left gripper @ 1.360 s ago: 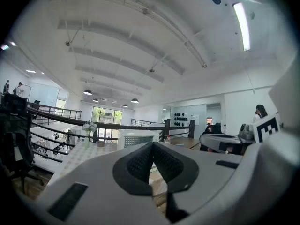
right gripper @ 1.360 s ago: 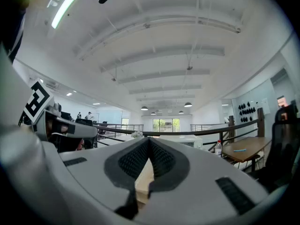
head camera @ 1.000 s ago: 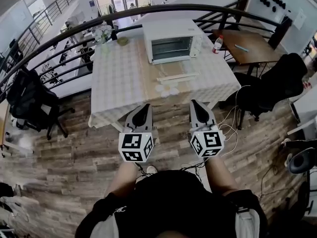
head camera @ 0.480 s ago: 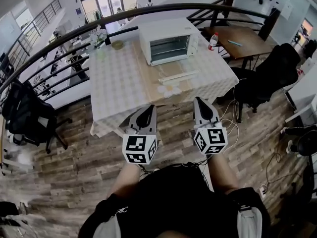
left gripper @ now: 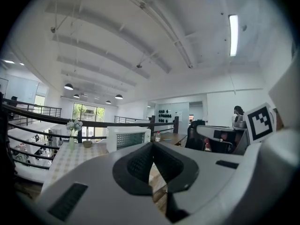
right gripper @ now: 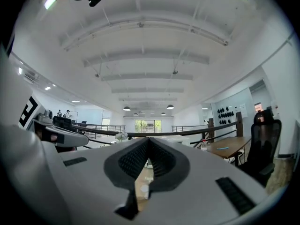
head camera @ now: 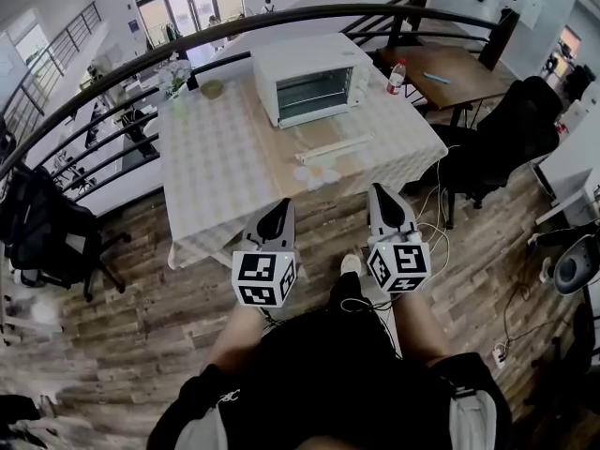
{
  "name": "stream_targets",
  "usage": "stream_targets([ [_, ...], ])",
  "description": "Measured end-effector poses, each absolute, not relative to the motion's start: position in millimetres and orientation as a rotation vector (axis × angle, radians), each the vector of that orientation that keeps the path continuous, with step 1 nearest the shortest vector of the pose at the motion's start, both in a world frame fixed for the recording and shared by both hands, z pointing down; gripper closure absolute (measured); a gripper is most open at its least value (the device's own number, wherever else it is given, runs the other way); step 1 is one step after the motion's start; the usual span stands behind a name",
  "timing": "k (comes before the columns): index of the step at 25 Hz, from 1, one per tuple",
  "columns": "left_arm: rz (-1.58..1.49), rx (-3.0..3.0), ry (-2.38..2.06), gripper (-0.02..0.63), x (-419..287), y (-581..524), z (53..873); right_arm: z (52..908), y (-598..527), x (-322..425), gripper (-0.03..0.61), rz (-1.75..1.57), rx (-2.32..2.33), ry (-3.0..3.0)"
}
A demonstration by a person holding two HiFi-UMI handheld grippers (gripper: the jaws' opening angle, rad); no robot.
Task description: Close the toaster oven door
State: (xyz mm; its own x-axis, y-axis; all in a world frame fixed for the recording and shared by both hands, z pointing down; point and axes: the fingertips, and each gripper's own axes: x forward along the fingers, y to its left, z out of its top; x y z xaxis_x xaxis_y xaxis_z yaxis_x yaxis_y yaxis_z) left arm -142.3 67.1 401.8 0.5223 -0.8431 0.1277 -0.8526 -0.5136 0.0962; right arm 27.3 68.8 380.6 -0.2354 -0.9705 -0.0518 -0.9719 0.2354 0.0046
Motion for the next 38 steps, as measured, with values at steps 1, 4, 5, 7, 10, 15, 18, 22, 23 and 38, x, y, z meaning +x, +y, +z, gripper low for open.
stream_targets([
  [1, 0.1, 2.608, -1.469, 0.6, -142.0, 61.2, 402.3, 381.4, 62.4, 26.9, 0.586, 0.06, -1.912, 2.443],
  [4, 0.121, 2.608, -1.487, 0.6, -138.7, 40.1, 402.9, 382.4, 38.8, 27.2, 0.586, 0.103, -1.907, 2.453],
  [5, 0.126, 2.61, -1.494, 0.6, -136.3, 32.2, 403.0, 382.6, 30.0, 28.0, 0.586, 0.12, -1.905, 2.456],
  [7, 0.129, 2.615, -1.504, 0.6, -129.4, 14.3, 403.4, 383.2, 10.1, 32.1, 0.586, 0.132, -1.888, 2.457],
  [10, 0.117, 2.618, -1.536, 0.6, -114.9, -23.6, 400.8, 384.6, -32.7, 46.2, 0.586, 0.115, -1.85, 2.458],
  [15, 0.134, 2.596, -1.588, 0.6, -83.4, -93.1, 394.7, 378.6, -109.7, 73.2, 0.586, 0.113, -1.784, 2.518],
  [18, 0.131, 2.581, -1.619, 0.6, -65.5, -128.8, 388.6, 370.8, -153.8, 88.3, 0.586, 0.111, -1.74, 2.545],
  [22, 0.166, 2.538, -1.672, 0.6, -41.7, -171.4, 390.8, 372.0, -207.4, 109.7, 0.586, 0.033, -1.654, 2.596],
  [23, 0.172, 2.519, -1.691, 0.6, -37.7, -181.5, 392.4, 373.2, -219.5, 115.0, 0.586, 0.01, -1.629, 2.607],
  [38, 0.253, 2.399, -1.811, 0.6, -52.0, -247.7, 414.5, 408.0, -296.1, 108.7, 0.586, -0.113, -1.531, 2.701],
])
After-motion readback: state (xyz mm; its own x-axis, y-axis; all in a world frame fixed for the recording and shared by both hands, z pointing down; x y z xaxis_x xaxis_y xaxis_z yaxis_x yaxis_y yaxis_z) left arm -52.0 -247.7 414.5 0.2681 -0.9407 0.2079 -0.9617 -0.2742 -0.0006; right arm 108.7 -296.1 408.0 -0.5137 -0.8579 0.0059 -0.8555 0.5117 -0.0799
